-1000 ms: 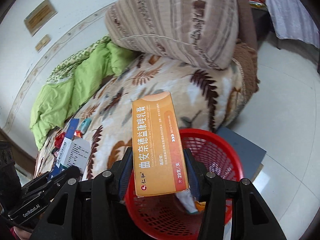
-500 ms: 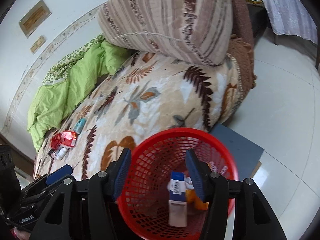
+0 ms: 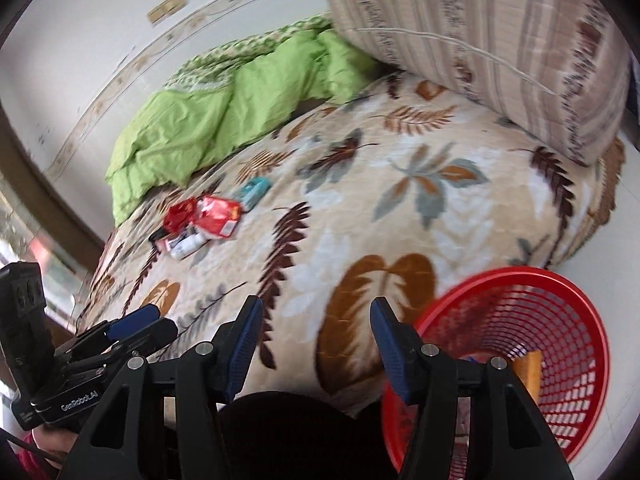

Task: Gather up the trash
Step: 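Grasp the red toothpaste box with the left tool while the right grasps the red packet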

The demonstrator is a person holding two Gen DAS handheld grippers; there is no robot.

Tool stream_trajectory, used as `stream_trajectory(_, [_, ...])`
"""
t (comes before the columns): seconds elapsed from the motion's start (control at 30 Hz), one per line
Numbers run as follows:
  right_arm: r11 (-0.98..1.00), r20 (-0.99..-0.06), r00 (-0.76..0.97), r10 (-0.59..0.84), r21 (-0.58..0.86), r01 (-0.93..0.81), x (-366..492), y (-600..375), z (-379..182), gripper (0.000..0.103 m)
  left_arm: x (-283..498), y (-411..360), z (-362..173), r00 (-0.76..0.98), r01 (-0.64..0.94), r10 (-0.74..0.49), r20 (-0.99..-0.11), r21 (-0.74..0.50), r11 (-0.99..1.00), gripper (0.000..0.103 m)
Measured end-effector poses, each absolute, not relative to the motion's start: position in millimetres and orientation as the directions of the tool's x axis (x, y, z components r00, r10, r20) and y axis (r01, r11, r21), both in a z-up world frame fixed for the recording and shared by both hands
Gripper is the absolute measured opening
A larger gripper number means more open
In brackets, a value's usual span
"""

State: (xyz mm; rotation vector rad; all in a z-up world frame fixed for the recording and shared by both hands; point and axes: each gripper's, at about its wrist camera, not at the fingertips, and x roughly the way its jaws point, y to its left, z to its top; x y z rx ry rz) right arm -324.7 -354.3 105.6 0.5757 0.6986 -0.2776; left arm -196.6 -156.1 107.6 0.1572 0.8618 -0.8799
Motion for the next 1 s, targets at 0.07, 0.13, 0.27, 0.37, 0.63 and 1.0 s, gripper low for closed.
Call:
stream_trajectory(0.07, [0.832,-0.675,0.737,-0.034,0.389,0.395,-311.0,-344.1,107.3,0.059,-184.2,-140.9,104.5,0.355,0.698,-0.598,-0.718,-0.222,0.681,0.060])
stream_trajectory(0.13, [0.863,-0.679,0.734,-0.016,0.362,0.353,-291.7,-329.4,109.9,0.059,-169.4,-123.4,101.4,0.381,0.657,-0.585,-0.716,-0.236,0.716,0.060])
stream_trajectory(0.27, [0.911,-0.683,0.730,0.006,0.305,0.279,-255.7,-304.9,114.5,0.059,-137.5,-88.0,96.3,0.463,0.557,-0.533,-0.708,-0.235,0.797,0.060])
stream_trajectory(0.37, [0.938,-0.687,0.727,0.016,0.263,0.228,-225.0,-285.9,114.4,0.059,-116.7,-64.3,89.7,0.511,0.480,-0.485,-0.710,-0.233,0.846,0.060])
stream_trajectory(0.63, [0.988,-0.706,0.707,-0.038,0.079,0.132,-128.8,-232.7,97.8,0.056,-75.9,-24.7,63.0,0.565,0.332,-0.387,-0.728,-0.229,0.915,0.060])
stream_trajectory(1.0, [0.957,-0.710,0.645,-0.281,-0.255,0.136,-13.5,-205.5,46.3,0.029,-49.2,-9.5,50.4,0.550,0.299,-0.410,-0.728,-0.287,0.910,0.060])
